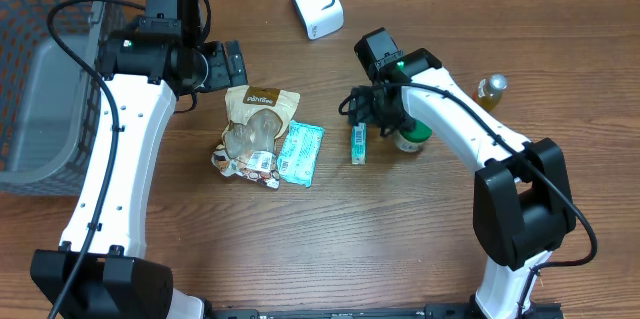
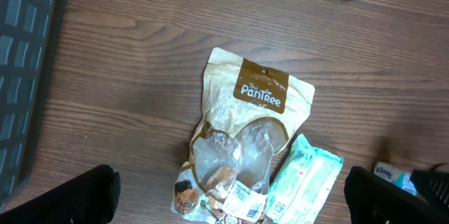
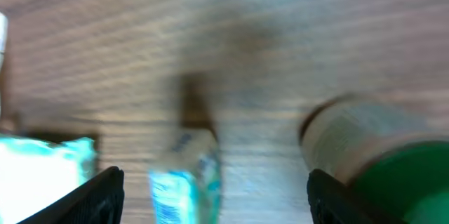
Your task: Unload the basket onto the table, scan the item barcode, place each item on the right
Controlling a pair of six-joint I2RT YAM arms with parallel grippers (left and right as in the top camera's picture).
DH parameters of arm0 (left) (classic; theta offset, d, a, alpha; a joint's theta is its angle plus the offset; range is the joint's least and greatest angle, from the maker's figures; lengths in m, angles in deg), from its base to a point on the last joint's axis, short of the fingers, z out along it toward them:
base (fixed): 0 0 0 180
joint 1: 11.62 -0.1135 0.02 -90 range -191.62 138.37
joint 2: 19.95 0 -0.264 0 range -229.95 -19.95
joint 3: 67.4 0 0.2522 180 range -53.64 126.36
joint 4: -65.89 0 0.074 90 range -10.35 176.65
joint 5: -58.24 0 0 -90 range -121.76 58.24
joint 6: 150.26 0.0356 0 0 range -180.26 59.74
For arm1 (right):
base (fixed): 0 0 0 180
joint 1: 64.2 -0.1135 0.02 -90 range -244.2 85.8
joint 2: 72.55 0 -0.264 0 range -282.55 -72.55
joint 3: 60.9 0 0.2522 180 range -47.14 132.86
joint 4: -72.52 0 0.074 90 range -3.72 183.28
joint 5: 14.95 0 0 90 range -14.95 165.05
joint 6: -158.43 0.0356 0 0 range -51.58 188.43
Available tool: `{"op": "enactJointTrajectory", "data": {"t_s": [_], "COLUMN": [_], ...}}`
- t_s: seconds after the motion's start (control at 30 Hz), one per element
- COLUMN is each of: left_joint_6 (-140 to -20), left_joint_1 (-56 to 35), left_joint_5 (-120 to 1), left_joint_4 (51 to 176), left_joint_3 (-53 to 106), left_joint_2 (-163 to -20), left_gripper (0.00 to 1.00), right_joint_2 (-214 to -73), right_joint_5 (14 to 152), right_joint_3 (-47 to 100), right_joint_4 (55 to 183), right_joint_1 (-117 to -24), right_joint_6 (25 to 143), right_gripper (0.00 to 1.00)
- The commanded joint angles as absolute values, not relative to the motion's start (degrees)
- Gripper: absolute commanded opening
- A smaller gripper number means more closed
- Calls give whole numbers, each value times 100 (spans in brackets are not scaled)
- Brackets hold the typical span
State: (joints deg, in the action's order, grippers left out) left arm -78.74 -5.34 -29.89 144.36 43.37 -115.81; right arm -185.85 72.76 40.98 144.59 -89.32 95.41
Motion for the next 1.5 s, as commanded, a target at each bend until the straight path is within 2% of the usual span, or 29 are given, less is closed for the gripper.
{"op": "enactJointTrajectory", "data": {"t_s": [0.0,0.4,0.47,0.5,0.6,0.67,0.7,0.77,1.2,1.47], "left_joint_6": [-7911,-7911,-7911,-7911,-7911,-7911,-7911,-7911,-7911,-7911], "left_joint_1": [-523,-523,-523,-523,-523,-523,-523,-523,-523,-523], "left_joint_5": [-3031,-3031,-3031,-3028,-3028,-3028,-3031,-3031,-3028,-3031], "left_joint_4": [14414,14412,14412,14414,14412,14414,14414,14414,14412,14414], "left_joint_3": [4390,4390,4390,4390,4390,4390,4390,4390,4390,4390], "left_joint_2": [-11596,-11596,-11596,-11596,-11596,-11596,-11596,-11596,-11596,-11596], "left_gripper": [100,100,100,100,100,100,100,100,100,100], "right_joint_2": [-18388,-18388,-18388,-18388,-18388,-18388,-18388,-18388,-18388,-18388], "right_joint_5": [6704,6612,6774,6846,6938,6938,6966,7137,8264,9185], "right_joint_3": [4185,4185,4187,4187,4185,4185,4185,4174,3750,3750], "right_joint_4": [14649,14817,14716,14688,14710,14767,14819,14876,14898,14813], "right_joint_1": [-8891,-8818,-8792,-8790,-8790,-8790,-8797,-8818,-8858,-8891], "right_joint_6": [9517,9506,9490,9493,9495,9495,9493,9493,9480,8887], "right_gripper": [79,79,77,73,52,33,19,9,5,4]}}
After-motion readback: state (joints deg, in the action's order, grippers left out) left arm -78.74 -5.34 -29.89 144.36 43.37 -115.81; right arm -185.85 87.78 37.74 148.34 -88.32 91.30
